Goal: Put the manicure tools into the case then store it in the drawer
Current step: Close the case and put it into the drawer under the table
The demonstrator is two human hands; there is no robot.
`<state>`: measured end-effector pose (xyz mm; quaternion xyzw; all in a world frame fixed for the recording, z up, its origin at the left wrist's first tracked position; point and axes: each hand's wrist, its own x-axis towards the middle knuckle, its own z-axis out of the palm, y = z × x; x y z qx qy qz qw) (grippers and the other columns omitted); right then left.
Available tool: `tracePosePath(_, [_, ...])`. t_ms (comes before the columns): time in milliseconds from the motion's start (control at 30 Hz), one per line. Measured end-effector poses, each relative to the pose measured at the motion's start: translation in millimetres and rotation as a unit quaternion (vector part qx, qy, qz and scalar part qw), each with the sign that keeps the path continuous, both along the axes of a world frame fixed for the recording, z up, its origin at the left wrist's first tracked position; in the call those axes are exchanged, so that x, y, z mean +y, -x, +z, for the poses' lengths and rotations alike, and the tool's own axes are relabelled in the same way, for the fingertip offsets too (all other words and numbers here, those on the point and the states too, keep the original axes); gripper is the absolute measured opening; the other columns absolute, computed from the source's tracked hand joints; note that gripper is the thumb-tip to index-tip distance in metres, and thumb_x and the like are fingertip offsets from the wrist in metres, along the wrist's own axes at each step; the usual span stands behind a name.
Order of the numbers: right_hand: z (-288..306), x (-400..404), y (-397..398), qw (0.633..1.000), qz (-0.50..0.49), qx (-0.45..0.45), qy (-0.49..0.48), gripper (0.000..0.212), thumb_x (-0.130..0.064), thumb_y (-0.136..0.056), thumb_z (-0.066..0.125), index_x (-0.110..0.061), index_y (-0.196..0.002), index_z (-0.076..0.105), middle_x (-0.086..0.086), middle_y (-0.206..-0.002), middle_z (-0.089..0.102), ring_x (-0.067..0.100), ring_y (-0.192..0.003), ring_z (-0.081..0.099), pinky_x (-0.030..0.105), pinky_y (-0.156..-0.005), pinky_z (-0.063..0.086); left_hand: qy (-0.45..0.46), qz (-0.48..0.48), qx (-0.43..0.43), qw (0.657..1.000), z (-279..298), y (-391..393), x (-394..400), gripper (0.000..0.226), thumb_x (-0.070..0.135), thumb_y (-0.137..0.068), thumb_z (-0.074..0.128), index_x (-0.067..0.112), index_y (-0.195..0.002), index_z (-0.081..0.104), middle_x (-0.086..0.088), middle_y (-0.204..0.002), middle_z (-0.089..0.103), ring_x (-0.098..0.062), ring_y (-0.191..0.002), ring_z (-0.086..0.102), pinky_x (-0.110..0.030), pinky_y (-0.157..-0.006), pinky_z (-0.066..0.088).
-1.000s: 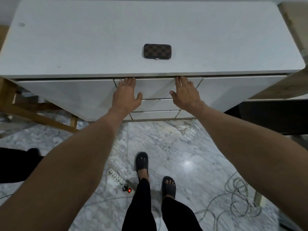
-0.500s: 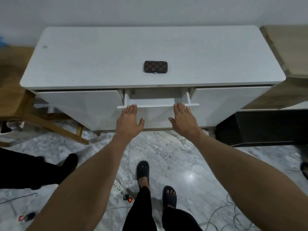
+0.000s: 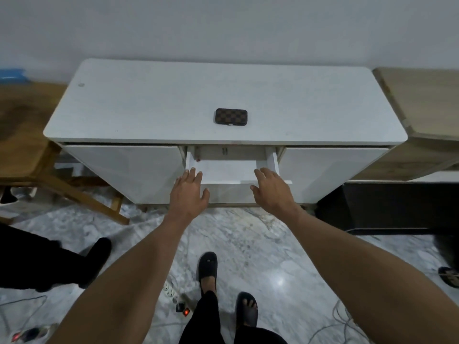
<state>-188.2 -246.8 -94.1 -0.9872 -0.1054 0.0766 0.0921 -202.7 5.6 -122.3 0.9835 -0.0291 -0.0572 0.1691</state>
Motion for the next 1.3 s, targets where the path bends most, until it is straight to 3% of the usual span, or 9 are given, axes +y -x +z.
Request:
tracePosePath(200, [36,18,-67,0.998,-0.020,-0.058,-0.031,0.043,-0.026,-0.096,0.050,-0.009,-0.136,0.048,0.013,-0.135,0.053,0.034,-0.119,0.053,0.044,-0.084,0.050,0.043,0.016,-0.064,0.997,22,-69,9,0.059,0.026,-0.099,0.063,-0.003,-0.149,0.050,-0.026,-0.160,0.040,-0.042,-0.150,0.038,-0.051,-0.121,0.036])
tracePosePath(500, [44,48,-172,0.996,-0.031,-0.069,-0.056,0.046,-0.027,-0.093,0.057,-0.011,-0.134,0.048,0.009,-0.134,0.053,0.032,-0.121,0.049,0.042,-0.084,0.050,0.024,-0.016,-0.084,0.996,21,-170,20,0.060,0.029,-0.102,0.060,-0.003,-0.150,0.046,-0.028,-0.162,0.035,-0.045,-0.153,0.028,-0.053,-0.128,0.022])
tracePosePath(600, [38,57,-197,0.997,-0.018,-0.046,-0.050,0.055,-0.033,-0.091,0.060,-0.011,-0.138,0.045,0.009,-0.143,0.048,0.031,-0.130,0.043,0.043,-0.095,0.047,0.012,-0.030,-0.075,0.997,10,-192,24,0.064,0.038,-0.104,0.053,-0.002,-0.152,0.042,-0.029,-0.164,0.031,-0.046,-0.155,0.023,-0.054,-0.128,0.020])
tracePosePath(733, [32,65,-219,0.999,0.013,-0.023,-0.036,0.067,-0.039,-0.087,0.065,-0.012,-0.143,0.041,0.011,-0.150,0.041,0.033,-0.138,0.035,0.045,-0.105,0.041,-0.006,-0.047,-0.082,0.996,-7,-202,26,0.076,0.054,-0.103,0.030,-0.002,-0.154,0.041,-0.029,-0.163,0.033,-0.045,-0.154,0.027,-0.056,-0.128,0.021])
tracePosePath(933, [19,69,-232,0.999,0.030,0.010,-0.019,0.066,-0.040,-0.084,0.066,-0.020,-0.143,0.041,0.004,-0.140,0.051,0.032,-0.128,0.046,0.045,-0.095,0.046,-0.063,-0.056,-0.128,0.988,-19,-202,24,0.071,0.048,-0.105,0.032,-0.001,-0.156,0.038,-0.028,-0.164,0.033,-0.044,-0.153,0.031,-0.056,-0.127,0.024])
tracePosePath(1300, [28,60,-217,0.999,0.025,-0.003,-0.045,0.057,-0.038,-0.084,0.066,-0.020,-0.134,0.047,0.004,-0.129,0.056,0.031,-0.117,0.049,0.044,-0.086,0.049,-0.080,-0.058,-0.101,0.990,-15,-202,22,0.073,0.049,-0.106,0.024,-0.001,-0.159,0.032,-0.028,-0.166,0.028,-0.044,-0.155,0.027,-0.056,-0.128,0.022])
